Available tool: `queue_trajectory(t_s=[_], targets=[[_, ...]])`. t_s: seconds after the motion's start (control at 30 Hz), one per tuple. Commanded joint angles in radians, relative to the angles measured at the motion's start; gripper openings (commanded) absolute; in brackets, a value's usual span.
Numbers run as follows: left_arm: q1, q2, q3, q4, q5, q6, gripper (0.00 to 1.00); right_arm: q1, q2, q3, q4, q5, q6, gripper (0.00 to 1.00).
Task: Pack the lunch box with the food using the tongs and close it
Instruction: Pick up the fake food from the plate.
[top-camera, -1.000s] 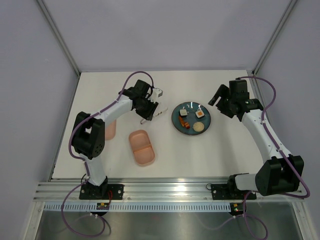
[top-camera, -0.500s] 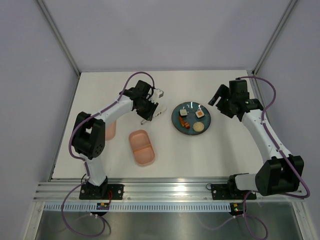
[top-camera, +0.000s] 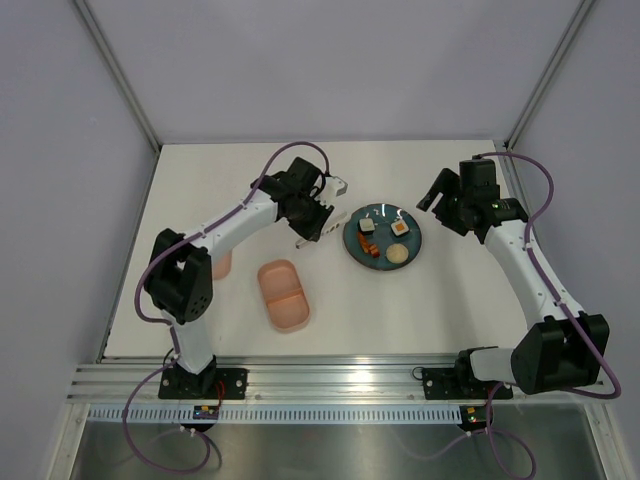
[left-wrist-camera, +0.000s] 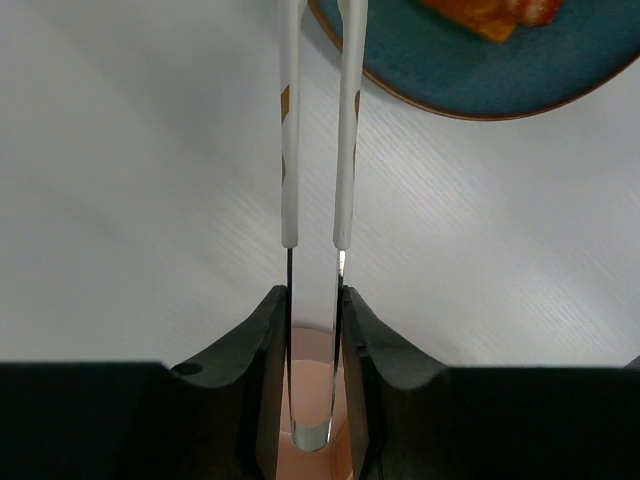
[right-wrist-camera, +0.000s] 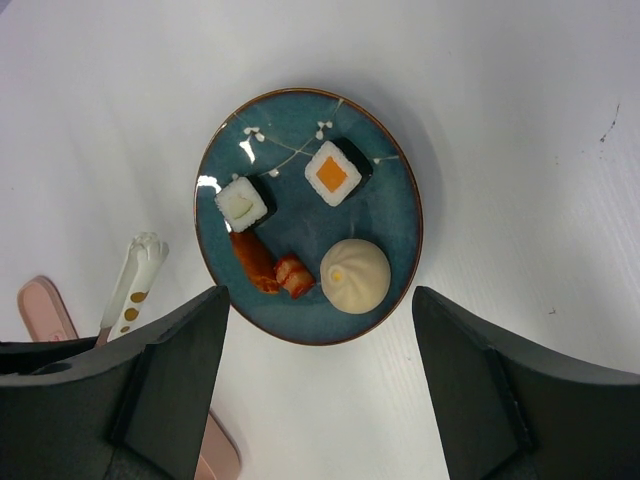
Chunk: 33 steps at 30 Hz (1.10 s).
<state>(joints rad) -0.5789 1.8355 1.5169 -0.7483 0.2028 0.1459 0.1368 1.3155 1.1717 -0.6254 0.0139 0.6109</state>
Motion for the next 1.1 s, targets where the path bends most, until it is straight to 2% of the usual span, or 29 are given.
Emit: queue_trajectory(t_s=[0.0,0.2,0.43,0.7,1.07], targets=[[-0.029,-0.048,0.071,-0.023,0.007,0.009,0.24,0.007,-0.042,-0.001,0.009,-0.008,0.009,0.82],[-0.059,-0.055,0.055,-0.052,0.038,0.001,0.25,0.006,-0.042,0.0,0.01,-0.009,0.01,0.82],[-0.064,-0.074,-0.007,-0.045,0.078,-0.196,0.26,0.006,-0.042,0.002,0.009,-0.008,0.009,0.82],[-0.075,-0.13,-0.107,0.078,0.106,-0.416,0.27,0.006,-0.033,0.005,0.015,-0.009,0.009,0.82],[-0.105,-0.114,-0.093,0.141,0.063,-0.565,0.32,0.006,-0.024,0.006,0.023,-0.009,0.007,0.82]])
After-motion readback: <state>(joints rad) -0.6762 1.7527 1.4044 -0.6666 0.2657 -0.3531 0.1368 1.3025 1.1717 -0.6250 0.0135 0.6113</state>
